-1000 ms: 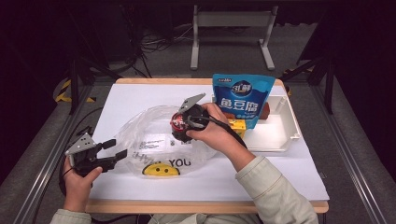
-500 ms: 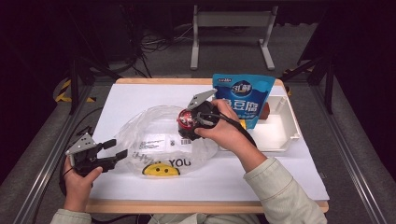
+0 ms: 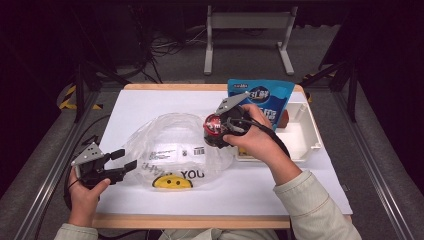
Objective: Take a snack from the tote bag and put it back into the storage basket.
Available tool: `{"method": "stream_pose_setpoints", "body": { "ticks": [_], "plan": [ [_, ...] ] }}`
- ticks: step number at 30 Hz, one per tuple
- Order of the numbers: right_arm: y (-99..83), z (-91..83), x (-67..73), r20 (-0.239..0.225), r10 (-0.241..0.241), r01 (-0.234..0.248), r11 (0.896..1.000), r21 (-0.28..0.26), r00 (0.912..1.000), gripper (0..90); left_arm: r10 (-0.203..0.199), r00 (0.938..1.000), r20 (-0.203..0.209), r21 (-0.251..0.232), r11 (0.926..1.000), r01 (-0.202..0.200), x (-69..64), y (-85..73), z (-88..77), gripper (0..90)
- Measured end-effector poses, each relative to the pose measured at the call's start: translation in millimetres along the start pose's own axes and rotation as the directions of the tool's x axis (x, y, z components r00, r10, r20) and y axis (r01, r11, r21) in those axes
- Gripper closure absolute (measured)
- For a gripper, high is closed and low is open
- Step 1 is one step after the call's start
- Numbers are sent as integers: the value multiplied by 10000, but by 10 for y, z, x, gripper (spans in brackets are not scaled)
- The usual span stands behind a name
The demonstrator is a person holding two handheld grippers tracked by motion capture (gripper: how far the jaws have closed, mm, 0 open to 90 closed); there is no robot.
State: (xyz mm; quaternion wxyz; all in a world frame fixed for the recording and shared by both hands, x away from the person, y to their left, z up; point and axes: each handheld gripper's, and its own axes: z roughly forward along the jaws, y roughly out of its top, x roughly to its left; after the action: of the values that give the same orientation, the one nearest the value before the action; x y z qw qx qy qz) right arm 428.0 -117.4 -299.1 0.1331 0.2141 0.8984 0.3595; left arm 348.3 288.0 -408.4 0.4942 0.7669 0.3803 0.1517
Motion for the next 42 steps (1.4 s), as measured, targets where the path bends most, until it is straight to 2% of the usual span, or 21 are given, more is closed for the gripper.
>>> {"method": "stream_pose_setpoints", "body": {
  "ticks": [17,28,42],
  "plan": [
    [-267,-367,-211,603,564,-563,9984,-43,9966,255,-28,10000,7,49,10000,28,-1,0,1,321],
    [-465,-635,-364,1045,1031,-1022,9947,-140,9892,255,60,10000,-25,83,9999,-60,-2,3,10,321],
    [-689,-852,-542,1532,1431,-1443,9895,-31,9778,256,63,10000,-25,113,9999,-62,-8,3,16,321]
  ]
}}
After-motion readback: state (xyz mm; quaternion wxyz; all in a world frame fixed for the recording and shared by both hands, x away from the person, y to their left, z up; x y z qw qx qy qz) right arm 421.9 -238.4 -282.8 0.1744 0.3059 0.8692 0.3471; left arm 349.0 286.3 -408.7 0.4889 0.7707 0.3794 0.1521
